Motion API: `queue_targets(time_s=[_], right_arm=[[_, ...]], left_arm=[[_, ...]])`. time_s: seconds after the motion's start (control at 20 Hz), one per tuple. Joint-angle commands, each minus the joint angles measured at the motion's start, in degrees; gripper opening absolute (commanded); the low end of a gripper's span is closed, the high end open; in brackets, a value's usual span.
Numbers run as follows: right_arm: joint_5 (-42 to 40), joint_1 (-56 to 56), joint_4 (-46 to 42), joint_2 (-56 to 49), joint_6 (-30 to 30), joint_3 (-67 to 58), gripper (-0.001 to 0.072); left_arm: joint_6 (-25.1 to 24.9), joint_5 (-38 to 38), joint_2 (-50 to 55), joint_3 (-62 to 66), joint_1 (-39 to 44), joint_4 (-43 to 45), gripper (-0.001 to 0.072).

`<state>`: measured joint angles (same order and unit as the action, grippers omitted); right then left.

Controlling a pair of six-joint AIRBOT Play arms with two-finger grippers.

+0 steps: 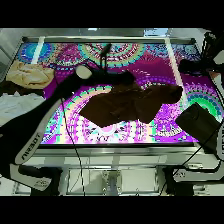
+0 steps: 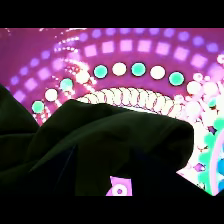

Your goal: Fold the shirts.

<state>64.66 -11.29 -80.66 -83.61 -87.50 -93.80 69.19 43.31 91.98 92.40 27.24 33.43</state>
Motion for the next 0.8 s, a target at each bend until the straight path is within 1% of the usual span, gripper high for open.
queue_targets(time_s=[0.0,0.1,0.15,0.2,0.25,0.35,0.45,0.6,0.65,0.75], right_arm=[[9.40,-0.48,-4.96,0.02,-0.44,-0.15,0.0388],[20.55,-1.22,1.51,0.04,1.57,1.73,0.0388],[24.85,-1.22,5.11,0.15,2.08,3.82,0.0387],[26.73,-1.20,9.01,0.59,1.90,6.95,0.0387],[26.27,-1.09,12.98,1.49,0.74,10.97,0.0386],[22.69,0.02,20.15,3.04,-2.91,19.32,0.0387],[19.89,3.13,25.51,3.74,-4.44,27.26,0.0387],[12.70,10.23,26.73,4.74,-5.75,37.66,0.0388],[8.96,12.00,26.97,5.44,-5.53,40.30,0.0387],[0.52,13.16,30.97,8.24,-5.51,45.05,0.0387]], left_arm=[[0.63,6.12,0.20,9.22,-11.28,4.79,0.0623],[7.43,10.82,0.20,10.38,-19.06,8.35,0.0623],[10.51,14.12,0.39,10.23,-22.60,10.29,0.0623],[13.00,17.79,0.52,9.75,-25.64,12.50,0.0623],[14.75,21.46,0.70,9.31,-27.78,14.25,0.0623],[16.39,29.11,0.94,7.02,-30.93,17.75,0.0623],[16.44,32.81,0.96,3.30,-31.93,20.52,0.0623],[16.50,33.29,0.96,-3.56,-31.41,20.24,0.0623],[16.50,33.27,0.96,-5.86,-31.15,20.13,0.0623],[16.28,33.20,0.94,-8.85,-31.15,20.02,0.0623]])
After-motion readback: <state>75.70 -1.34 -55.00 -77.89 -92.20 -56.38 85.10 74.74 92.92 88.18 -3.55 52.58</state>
